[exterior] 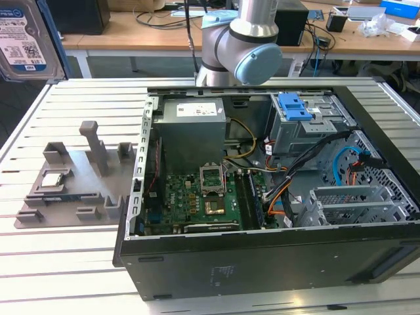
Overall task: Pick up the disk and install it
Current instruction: 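Pick up the disk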
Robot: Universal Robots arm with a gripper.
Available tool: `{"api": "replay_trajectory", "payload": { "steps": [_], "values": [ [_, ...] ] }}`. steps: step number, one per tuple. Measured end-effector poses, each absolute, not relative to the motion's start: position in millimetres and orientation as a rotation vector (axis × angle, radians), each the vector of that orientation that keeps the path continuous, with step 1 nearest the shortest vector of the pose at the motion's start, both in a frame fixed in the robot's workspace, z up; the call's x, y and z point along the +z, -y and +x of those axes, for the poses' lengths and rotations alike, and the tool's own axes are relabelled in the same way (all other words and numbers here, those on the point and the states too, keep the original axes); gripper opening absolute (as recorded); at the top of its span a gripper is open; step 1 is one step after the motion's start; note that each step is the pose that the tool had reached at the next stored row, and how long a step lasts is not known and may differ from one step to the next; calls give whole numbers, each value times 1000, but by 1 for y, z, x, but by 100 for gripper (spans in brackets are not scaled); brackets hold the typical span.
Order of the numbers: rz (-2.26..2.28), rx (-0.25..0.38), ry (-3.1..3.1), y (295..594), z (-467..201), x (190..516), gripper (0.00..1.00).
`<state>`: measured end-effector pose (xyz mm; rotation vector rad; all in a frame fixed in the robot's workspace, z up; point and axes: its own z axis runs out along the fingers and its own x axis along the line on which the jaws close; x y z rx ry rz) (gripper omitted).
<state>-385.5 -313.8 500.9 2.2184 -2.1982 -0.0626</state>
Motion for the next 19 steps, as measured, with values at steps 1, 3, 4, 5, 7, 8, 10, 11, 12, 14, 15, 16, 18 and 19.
{"api": "replay_trajectory", "payload": {
  "steps": [1,3,4,5,7,8,10,11,12,14,15,16,18,19],
  "values": [
    [2218,-63,2198,314,-386,509,37],
    [2218,-63,2198,314,-386,525,37],
    [2218,-63,2198,314,-386,526,37],
    [2218,-63,2198,314,-386,527,37],
    [2218,-63,2198,314,-386,529,37],
    [2218,-63,2198,314,-386,530,37],
    [2218,-63,2198,314,-386,532,37],
    [2218,-63,2198,314,-386,534,37],
    [2218,-63,2198,314,-386,535,37],
    [2218,-63,2198,314,-386,538,37],
    [2218,-63,2198,314,-386,539,37],
    [2218,-63,2198,314,-386,540,37],
    [2218,-63,2198,314,-386,543,37],
    [2218,-63,2198,314,-385,544,37]
  ]
}}
